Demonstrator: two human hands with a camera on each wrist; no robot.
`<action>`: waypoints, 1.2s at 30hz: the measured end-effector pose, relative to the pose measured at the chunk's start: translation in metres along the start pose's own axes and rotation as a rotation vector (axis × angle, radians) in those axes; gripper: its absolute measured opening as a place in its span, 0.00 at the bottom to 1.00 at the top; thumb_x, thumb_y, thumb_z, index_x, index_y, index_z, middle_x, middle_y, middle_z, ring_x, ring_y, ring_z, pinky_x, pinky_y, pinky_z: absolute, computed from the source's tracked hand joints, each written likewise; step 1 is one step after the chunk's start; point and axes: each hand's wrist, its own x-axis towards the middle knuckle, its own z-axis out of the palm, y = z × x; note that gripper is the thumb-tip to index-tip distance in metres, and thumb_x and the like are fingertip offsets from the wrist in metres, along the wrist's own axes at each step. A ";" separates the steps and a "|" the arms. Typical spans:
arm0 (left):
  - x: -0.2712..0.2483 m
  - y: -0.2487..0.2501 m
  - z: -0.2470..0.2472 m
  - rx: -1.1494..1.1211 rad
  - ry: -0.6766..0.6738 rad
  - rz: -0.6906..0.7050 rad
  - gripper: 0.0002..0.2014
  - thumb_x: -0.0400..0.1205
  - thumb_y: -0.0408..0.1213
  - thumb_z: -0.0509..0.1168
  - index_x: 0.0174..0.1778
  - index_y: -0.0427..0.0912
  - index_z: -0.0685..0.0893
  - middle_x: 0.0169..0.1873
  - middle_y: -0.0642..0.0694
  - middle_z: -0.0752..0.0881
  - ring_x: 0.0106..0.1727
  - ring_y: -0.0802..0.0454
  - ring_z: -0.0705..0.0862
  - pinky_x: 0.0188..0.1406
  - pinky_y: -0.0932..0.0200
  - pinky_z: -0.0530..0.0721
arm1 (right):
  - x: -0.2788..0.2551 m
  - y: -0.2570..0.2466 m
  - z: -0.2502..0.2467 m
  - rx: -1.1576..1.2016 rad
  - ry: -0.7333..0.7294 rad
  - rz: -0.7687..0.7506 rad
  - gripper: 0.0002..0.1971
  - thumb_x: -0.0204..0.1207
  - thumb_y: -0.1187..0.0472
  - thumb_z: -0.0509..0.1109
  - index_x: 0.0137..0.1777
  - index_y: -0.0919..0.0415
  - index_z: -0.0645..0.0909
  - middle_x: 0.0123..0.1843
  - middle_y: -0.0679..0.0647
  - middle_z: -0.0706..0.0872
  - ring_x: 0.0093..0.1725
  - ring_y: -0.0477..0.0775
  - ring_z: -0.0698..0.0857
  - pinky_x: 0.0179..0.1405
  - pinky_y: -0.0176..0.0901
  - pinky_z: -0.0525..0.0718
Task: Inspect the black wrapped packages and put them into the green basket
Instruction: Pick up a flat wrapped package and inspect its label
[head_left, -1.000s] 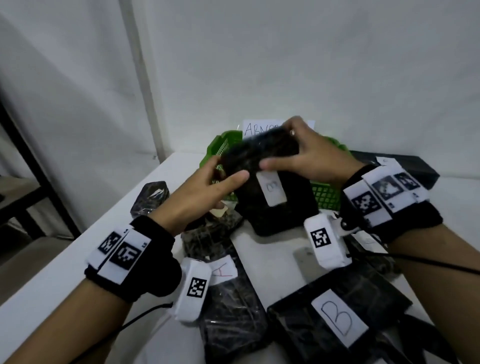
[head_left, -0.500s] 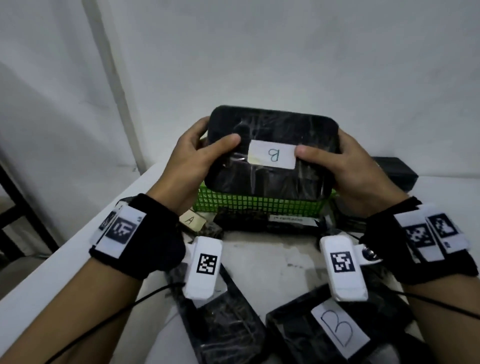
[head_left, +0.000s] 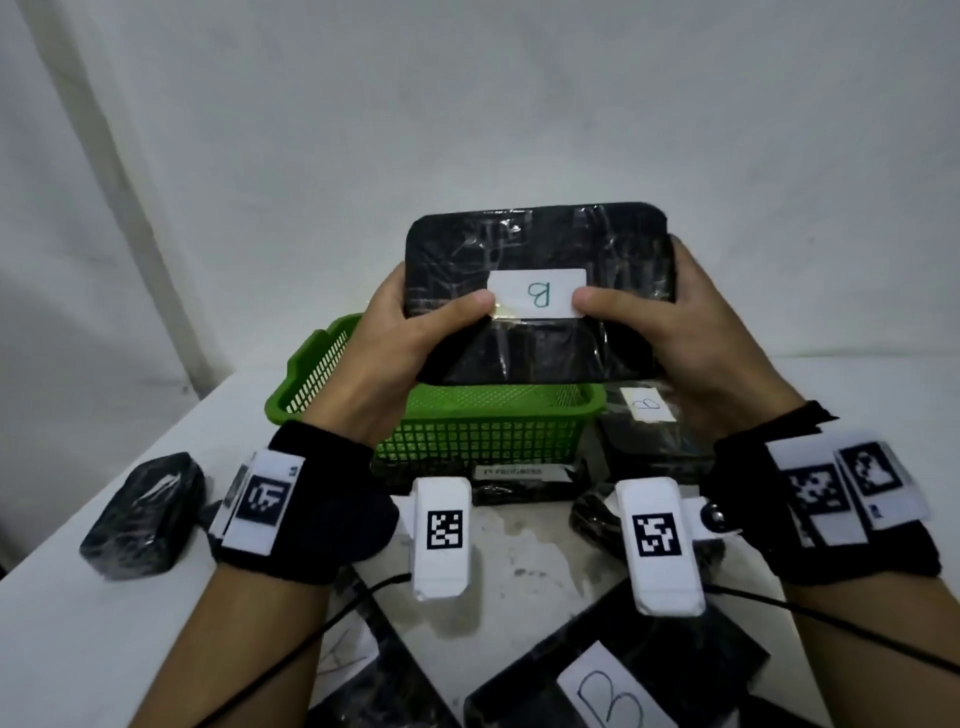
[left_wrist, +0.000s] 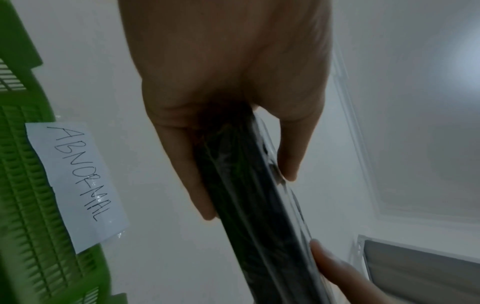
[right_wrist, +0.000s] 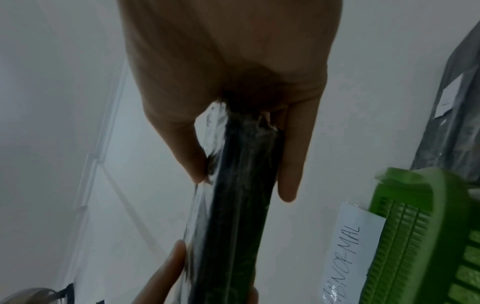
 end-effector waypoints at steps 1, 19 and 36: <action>-0.001 -0.002 -0.001 0.010 0.022 0.011 0.30 0.70 0.41 0.80 0.66 0.39 0.80 0.58 0.40 0.90 0.56 0.45 0.91 0.51 0.52 0.89 | 0.000 0.002 0.001 -0.016 -0.006 0.004 0.28 0.66 0.58 0.84 0.66 0.56 0.79 0.58 0.56 0.91 0.56 0.58 0.92 0.56 0.60 0.91; -0.008 0.003 -0.025 0.437 0.027 0.159 0.26 0.73 0.55 0.70 0.68 0.61 0.78 0.57 0.59 0.88 0.60 0.57 0.87 0.56 0.51 0.87 | -0.011 0.010 0.017 -0.343 0.085 -0.083 0.19 0.64 0.38 0.80 0.54 0.40 0.84 0.51 0.40 0.92 0.53 0.44 0.91 0.53 0.61 0.91; -0.010 0.010 -0.012 0.125 0.011 0.049 0.12 0.77 0.60 0.67 0.50 0.59 0.80 0.47 0.63 0.89 0.57 0.58 0.87 0.57 0.39 0.82 | -0.013 -0.013 0.014 0.066 -0.105 0.220 0.34 0.55 0.34 0.77 0.61 0.47 0.87 0.56 0.42 0.93 0.63 0.49 0.89 0.71 0.65 0.81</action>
